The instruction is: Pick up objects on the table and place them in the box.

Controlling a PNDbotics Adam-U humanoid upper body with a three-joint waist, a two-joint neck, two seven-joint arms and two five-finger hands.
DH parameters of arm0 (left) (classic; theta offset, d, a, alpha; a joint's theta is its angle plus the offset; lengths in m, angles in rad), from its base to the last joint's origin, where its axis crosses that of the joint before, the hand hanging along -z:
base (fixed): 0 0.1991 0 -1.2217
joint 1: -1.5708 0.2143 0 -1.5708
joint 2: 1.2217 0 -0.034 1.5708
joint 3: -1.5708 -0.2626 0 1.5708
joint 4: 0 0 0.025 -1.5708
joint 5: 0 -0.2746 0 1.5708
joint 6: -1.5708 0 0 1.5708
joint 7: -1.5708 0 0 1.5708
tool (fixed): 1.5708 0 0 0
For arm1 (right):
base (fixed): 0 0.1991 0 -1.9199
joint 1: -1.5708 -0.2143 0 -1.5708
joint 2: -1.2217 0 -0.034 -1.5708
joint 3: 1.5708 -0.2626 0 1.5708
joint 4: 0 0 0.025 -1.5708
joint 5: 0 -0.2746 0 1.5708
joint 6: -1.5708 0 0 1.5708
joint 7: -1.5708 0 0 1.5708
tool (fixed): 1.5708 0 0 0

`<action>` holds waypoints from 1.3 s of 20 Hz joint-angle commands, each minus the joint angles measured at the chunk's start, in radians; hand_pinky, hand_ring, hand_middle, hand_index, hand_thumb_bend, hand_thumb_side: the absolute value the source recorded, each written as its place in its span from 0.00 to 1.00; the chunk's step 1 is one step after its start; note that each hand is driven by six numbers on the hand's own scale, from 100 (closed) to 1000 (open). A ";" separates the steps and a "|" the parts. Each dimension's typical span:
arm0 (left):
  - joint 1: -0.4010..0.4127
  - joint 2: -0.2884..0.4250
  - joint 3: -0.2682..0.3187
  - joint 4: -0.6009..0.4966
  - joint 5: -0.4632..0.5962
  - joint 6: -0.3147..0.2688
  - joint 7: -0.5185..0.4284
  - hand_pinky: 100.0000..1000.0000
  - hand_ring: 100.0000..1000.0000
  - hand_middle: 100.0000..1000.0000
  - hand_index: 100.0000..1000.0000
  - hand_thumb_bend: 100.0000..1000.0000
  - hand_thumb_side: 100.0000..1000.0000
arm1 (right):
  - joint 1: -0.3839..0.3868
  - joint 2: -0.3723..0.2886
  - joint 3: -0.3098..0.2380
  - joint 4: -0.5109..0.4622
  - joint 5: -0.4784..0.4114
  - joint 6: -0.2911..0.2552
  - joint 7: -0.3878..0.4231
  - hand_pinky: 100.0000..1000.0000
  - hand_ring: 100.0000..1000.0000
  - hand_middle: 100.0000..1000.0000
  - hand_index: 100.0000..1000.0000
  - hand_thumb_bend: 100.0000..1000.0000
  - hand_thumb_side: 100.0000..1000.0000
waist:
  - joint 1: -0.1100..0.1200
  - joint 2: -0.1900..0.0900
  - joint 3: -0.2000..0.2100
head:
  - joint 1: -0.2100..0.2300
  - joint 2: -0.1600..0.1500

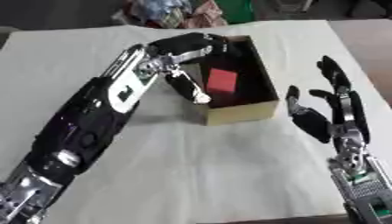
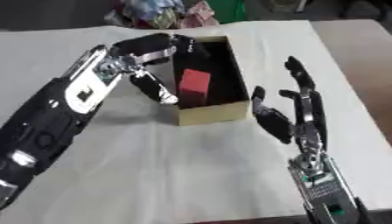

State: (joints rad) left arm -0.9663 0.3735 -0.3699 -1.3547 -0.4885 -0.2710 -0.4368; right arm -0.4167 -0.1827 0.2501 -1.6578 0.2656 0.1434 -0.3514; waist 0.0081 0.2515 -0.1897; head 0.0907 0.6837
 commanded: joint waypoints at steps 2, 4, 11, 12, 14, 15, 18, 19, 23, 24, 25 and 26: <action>0.029 0.111 0.051 -0.193 0.185 0.102 0.070 0.90 0.67 0.71 0.83 0.23 0.02 | -0.004 -0.030 -0.021 -0.010 0.004 0.000 -0.016 0.74 1.00 0.91 1.00 0.07 0.00 | 0.001 -0.023 0.019 | -0.025 -0.001; 0.077 0.165 0.082 -0.303 0.282 0.156 0.129 0.90 0.67 0.71 0.83 0.21 0.01 | -0.002 -0.039 -0.030 -0.012 0.007 0.002 -0.025 0.74 1.00 0.91 1.00 0.07 0.00 | 0.003 -0.023 0.033 | -0.035 -0.004; 0.188 0.230 0.161 -0.482 0.420 0.281 0.205 0.92 0.66 0.69 0.81 0.15 0.00 | 0.003 -0.055 -0.058 -0.020 0.007 0.012 -0.050 0.73 1.00 0.91 1.00 0.07 0.00 | -0.004 -0.016 0.073 | -0.060 -0.014; 0.211 0.221 0.184 -0.484 0.435 0.296 0.219 0.93 0.66 0.69 0.81 0.13 0.00 | 0.005 -0.060 -0.066 -0.022 0.006 0.013 -0.059 0.73 1.00 0.91 1.00 0.07 0.00 | -0.007 -0.013 0.091 | -0.069 -0.018; 0.261 0.196 0.234 -0.479 0.466 0.319 0.250 0.95 0.65 0.67 0.80 0.08 0.00 | 0.007 -0.067 -0.077 -0.026 0.002 0.015 -0.073 0.73 1.00 0.91 1.00 0.07 0.00 | -0.011 -0.008 0.113 | -0.080 -0.023; 0.290 0.184 0.263 -0.476 0.484 0.324 0.268 0.95 0.65 0.67 0.80 0.07 0.00 | 0.008 -0.070 -0.080 -0.028 0.001 0.015 -0.077 0.73 1.00 0.91 1.00 0.07 0.00 | -0.012 -0.006 0.119 | -0.082 -0.023; 0.368 0.143 0.340 -0.455 0.530 0.329 0.316 0.96 0.64 0.66 0.79 0.06 0.00 | 0.010 -0.080 -0.088 -0.039 -0.001 0.017 -0.088 0.73 1.00 0.91 1.00 0.06 0.00 | -0.015 0.002 0.136 | -0.083 -0.027; 0.394 0.133 0.367 -0.451 0.540 0.328 0.332 0.96 0.64 0.66 0.79 0.05 0.00 | 0.010 -0.081 -0.090 -0.042 -0.002 0.018 -0.090 0.73 1.00 0.91 1.00 0.06 0.00 | -0.016 0.004 0.138 | -0.082 -0.027; 0.499 0.091 0.445 -0.460 0.538 0.322 0.396 0.97 0.64 0.65 0.79 0.04 0.00 | 0.012 -0.083 -0.095 -0.053 -0.005 0.021 -0.097 0.73 1.00 0.90 1.00 0.06 0.00 | -0.019 0.007 0.141 | -0.075 -0.018; 0.525 0.080 0.451 -0.467 0.530 0.320 0.413 0.97 0.64 0.65 0.79 0.04 0.00 | 0.013 -0.083 -0.095 -0.055 -0.006 0.021 -0.098 0.73 1.00 0.90 1.00 0.06 0.00 | -0.020 0.006 0.143 | -0.073 -0.016; 0.551 0.070 0.454 -0.475 0.522 0.318 0.428 0.97 0.64 0.65 0.79 0.03 0.00 | 0.014 -0.083 -0.094 -0.056 -0.007 0.021 -0.098 0.73 1.00 0.90 1.00 0.06 0.00 | -0.020 0.004 0.145 | -0.070 -0.015; 0.576 0.061 0.455 -0.484 0.516 0.315 0.442 0.97 0.64 0.65 0.79 0.03 0.00 | 0.015 -0.082 -0.094 -0.057 -0.007 0.021 -0.099 0.73 1.00 0.90 1.00 0.06 0.00 | -0.020 0.002 0.146 | -0.068 -0.015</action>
State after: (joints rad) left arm -0.3840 0.4309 0.0668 -1.8116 0.0357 0.0477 -0.0156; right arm -0.3949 -0.2431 0.1652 -1.6903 0.2642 0.1638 -0.4457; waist -0.0142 0.2732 -0.0453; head 0.0185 0.6705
